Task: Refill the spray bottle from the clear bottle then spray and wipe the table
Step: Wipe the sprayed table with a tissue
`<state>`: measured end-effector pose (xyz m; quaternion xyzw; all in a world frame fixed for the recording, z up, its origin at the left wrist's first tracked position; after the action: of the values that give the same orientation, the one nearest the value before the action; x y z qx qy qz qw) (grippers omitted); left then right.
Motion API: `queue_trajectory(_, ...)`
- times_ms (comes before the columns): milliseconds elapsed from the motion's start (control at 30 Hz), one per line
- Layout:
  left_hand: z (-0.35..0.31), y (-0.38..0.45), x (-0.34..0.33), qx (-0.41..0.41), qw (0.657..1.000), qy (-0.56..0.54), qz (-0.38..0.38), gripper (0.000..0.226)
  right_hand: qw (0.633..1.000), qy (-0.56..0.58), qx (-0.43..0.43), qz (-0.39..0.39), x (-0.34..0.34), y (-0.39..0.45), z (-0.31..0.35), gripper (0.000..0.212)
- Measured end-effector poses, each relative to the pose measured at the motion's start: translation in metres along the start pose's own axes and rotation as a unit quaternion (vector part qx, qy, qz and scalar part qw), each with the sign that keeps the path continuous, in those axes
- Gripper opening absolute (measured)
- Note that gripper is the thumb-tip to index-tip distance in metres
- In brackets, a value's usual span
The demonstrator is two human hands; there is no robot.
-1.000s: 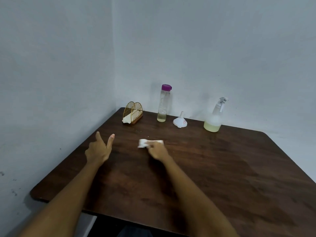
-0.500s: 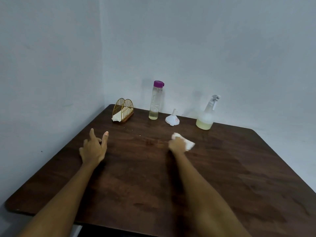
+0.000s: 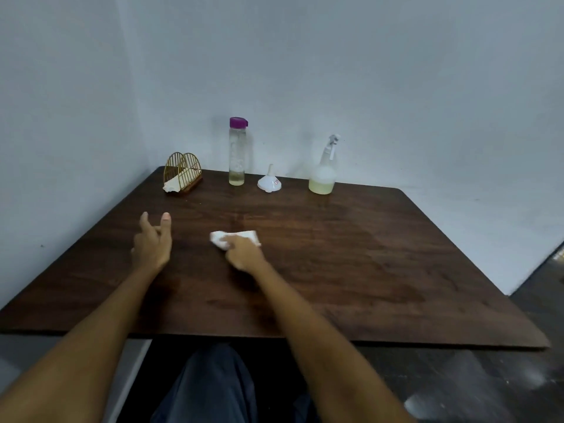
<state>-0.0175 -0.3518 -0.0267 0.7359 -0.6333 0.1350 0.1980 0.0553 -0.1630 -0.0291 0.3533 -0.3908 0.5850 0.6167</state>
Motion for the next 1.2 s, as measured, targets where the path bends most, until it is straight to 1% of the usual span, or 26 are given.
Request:
queue_trajectory(100, -0.013, -0.022, -0.005, -0.023, 1.000, 0.015, 0.008, 0.069, 0.992, -0.055, -0.096, -0.060, 0.049, -0.047, -0.094, 0.040)
queue_trajectory(167, -0.019, -0.033, -0.004, -0.033, 0.999, 0.014, 0.014, 0.069, 0.972, -0.065, -0.198, -0.109, 0.077, -0.086, -0.152, 0.038)
queue_trajectory(200, -0.022, -0.038, -0.003, -0.038, 0.999, 0.012, 0.016, 0.069, 0.959, -0.058, -0.244, -0.129, 0.084, -0.103, -0.170, 0.037)
queue_trajectory(267, -0.029, -0.046, 0.001, -0.046, 0.999, 0.009, 0.017, 0.070, 0.943, -0.047, -0.295, -0.150, 0.087, -0.118, -0.175, 0.032)
queue_trajectory(333, -0.034, -0.055, 0.008, -0.046, 0.999, 0.004, 0.014, 0.070, 0.938, -0.050, -0.303, -0.163, 0.077, -0.117, -0.147, 0.027)
queue_trajectory(367, -0.034, -0.059, 0.012, -0.043, 0.999, 0.006, 0.013, 0.070, 0.942, -0.048, -0.289, -0.166, 0.068, -0.114, -0.124, 0.027)
queue_trajectory(400, -0.032, -0.064, 0.016, -0.035, 0.999, 0.013, 0.014, 0.071, 0.951, -0.050, -0.258, -0.161, 0.054, -0.109, -0.097, 0.027)
queue_trajectory(500, -0.013, -0.076, 0.025, 0.001, 0.999, 0.051, 0.008, 0.072, 0.987, -0.056, -0.111, -0.106, 0.003, -0.096, 0.000, 0.030)
queue_trajectory(567, 0.002, -0.080, 0.035, 0.021, 0.997, 0.070, -0.009, 0.072, 0.997, -0.049, 0.000, -0.066, -0.025, -0.097, 0.059, 0.029)
queue_trajectory(600, 0.007, -0.082, 0.038, 0.028, 0.996, 0.078, -0.015, 0.071, 0.997, -0.047, 0.041, -0.045, -0.035, -0.101, 0.078, 0.029)
queue_trajectory(667, 0.010, -0.082, 0.043, 0.035, 0.995, 0.095, -0.023, 0.071, 0.995, -0.043, 0.085, 0.003, -0.049, -0.105, 0.090, 0.038)
queue_trajectory(700, 0.009, -0.083, 0.041, 0.033, 0.994, 0.101, -0.021, 0.071, 0.995, -0.036, 0.093, 0.020, -0.049, -0.109, 0.082, 0.041)
queue_trajectory(767, 0.002, -0.087, 0.031, 0.024, 0.994, 0.105, -0.015, 0.072, 0.996, -0.014, 0.089, 0.023, -0.034, -0.115, 0.051, 0.042)
queue_trajectory(833, -0.007, -0.092, 0.015, 0.013, 0.994, 0.104, -0.004, 0.072, 0.998, 0.006, 0.061, -0.008, -0.001, -0.121, 0.004, 0.040)
queue_trajectory(900, -0.016, -0.098, -0.003, 0.004, 0.994, 0.108, 0.010, 0.072, 0.998, -0.028, -0.006, -0.054, 0.035, -0.130, -0.058, 0.037)
queue_trajectory(933, -0.021, -0.100, -0.010, -0.002, 0.994, 0.109, 0.016, 0.072, 0.993, -0.062, -0.057, -0.081, 0.053, -0.138, -0.093, 0.035)
queue_trajectory(1000, -0.029, -0.101, -0.021, -0.022, 0.993, 0.112, 0.025, 0.071, 0.968, -0.106, -0.184, -0.136, 0.086, -0.159, -0.166, 0.030)
queue_trajectory(1067, -0.032, -0.098, -0.025, -0.039, 0.992, 0.119, 0.024, 0.070, 0.931, -0.086, -0.306, -0.178, 0.108, -0.181, -0.220, 0.028)
queue_trajectory(1100, -0.033, -0.096, -0.024, -0.045, 0.991, 0.122, 0.021, 0.070, 0.918, -0.066, -0.343, -0.189, 0.112, -0.187, -0.232, 0.028)
queue_trajectory(1133, -0.033, -0.095, -0.024, -0.049, 0.991, 0.127, 0.018, 0.069, 0.911, -0.052, -0.361, -0.195, 0.112, -0.186, -0.232, 0.028)
queue_trajectory(1200, -0.031, -0.091, -0.024, -0.056, 0.990, 0.131, 0.013, 0.068, 0.911, -0.045, -0.357, -0.201, 0.101, -0.173, -0.208, 0.028)
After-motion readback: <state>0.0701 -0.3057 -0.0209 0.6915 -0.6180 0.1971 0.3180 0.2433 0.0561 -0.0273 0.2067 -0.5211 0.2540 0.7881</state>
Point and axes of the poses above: each hand's wrist, its own y-axis towards the middle knuckle, its own x-axis out of the back of the hand, z = x × y, the point moved 8 cm from there along y, towards the middle knuckle, and after that the axes turned 7 degrees about -y, right-handed, at the moved point
